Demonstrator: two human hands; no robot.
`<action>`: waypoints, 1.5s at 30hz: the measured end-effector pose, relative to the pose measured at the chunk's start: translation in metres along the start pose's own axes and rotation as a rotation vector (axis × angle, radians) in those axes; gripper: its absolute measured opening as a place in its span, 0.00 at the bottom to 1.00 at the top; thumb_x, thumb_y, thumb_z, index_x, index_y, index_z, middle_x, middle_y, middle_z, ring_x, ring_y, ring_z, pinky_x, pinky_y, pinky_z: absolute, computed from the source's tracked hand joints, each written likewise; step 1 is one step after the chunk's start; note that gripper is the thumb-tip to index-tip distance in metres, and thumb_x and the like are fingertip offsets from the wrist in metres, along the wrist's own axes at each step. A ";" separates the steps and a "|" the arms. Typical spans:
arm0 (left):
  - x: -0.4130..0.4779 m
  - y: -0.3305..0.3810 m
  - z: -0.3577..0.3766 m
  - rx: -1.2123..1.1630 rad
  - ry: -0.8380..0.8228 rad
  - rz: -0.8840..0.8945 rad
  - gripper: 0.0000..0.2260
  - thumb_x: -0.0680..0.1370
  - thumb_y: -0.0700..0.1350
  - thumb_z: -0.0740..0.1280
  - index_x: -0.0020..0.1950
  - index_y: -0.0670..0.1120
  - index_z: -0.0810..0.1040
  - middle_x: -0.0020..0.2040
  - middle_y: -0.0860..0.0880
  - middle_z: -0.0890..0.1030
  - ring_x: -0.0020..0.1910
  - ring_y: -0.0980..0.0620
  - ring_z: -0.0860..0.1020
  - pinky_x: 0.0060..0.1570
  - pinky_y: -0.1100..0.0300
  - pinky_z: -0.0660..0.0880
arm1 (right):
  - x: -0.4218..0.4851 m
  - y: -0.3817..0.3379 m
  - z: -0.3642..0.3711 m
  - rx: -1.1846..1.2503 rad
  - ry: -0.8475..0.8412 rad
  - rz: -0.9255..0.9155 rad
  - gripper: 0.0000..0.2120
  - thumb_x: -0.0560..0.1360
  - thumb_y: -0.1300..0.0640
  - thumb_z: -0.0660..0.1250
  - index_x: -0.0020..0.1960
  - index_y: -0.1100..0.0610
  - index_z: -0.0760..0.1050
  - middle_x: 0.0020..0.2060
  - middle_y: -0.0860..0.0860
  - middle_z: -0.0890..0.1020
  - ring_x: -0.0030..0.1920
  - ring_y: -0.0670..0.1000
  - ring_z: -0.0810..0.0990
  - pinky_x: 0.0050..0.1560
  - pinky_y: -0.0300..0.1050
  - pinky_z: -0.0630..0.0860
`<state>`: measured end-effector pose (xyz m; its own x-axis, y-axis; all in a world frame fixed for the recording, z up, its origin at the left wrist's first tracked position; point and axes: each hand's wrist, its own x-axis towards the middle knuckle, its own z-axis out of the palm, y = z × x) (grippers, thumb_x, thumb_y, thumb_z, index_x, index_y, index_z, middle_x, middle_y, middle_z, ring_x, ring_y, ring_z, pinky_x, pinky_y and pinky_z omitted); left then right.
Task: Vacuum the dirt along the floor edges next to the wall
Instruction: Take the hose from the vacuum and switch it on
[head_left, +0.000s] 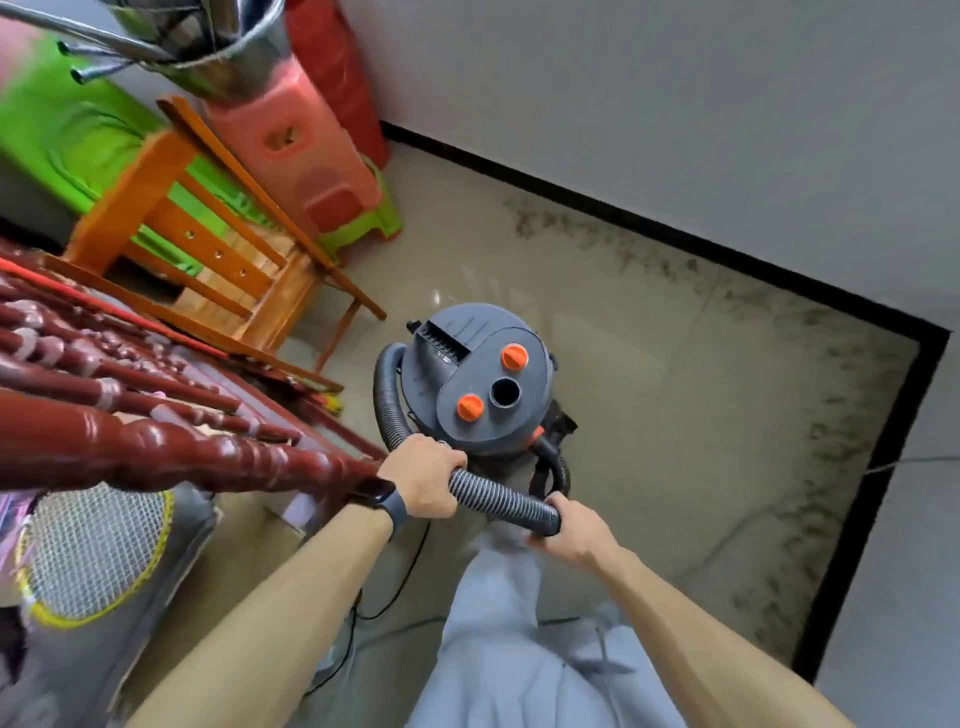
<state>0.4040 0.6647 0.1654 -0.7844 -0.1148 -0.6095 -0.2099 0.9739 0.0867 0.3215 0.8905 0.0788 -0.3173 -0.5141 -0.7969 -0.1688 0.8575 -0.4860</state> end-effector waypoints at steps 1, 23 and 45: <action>0.000 0.013 0.008 0.050 0.008 0.014 0.10 0.66 0.52 0.68 0.44 0.53 0.72 0.43 0.52 0.80 0.47 0.47 0.79 0.47 0.57 0.67 | -0.008 0.009 0.014 0.024 0.001 0.000 0.19 0.73 0.39 0.73 0.55 0.47 0.71 0.52 0.51 0.81 0.52 0.56 0.81 0.48 0.47 0.74; -0.049 -0.016 0.011 -0.108 0.308 -0.075 0.11 0.69 0.56 0.71 0.42 0.51 0.75 0.39 0.51 0.79 0.41 0.48 0.78 0.42 0.55 0.75 | -0.088 -0.044 0.024 -0.052 0.586 0.012 0.23 0.77 0.37 0.67 0.66 0.47 0.69 0.63 0.51 0.71 0.55 0.66 0.81 0.51 0.56 0.73; -0.029 -0.031 0.007 -0.699 -0.126 -0.010 0.16 0.68 0.44 0.73 0.55 0.50 0.76 0.50 0.48 0.82 0.50 0.46 0.80 0.51 0.52 0.79 | -0.052 -0.059 -0.043 -0.230 1.023 -0.251 0.25 0.68 0.57 0.81 0.63 0.49 0.79 0.68 0.49 0.73 0.44 0.60 0.72 0.50 0.53 0.77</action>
<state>0.4373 0.6396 0.1753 -0.7157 -0.0583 -0.6960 -0.5754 0.6140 0.5403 0.3077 0.8675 0.1643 -0.8606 -0.5071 0.0465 -0.4756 0.7677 -0.4295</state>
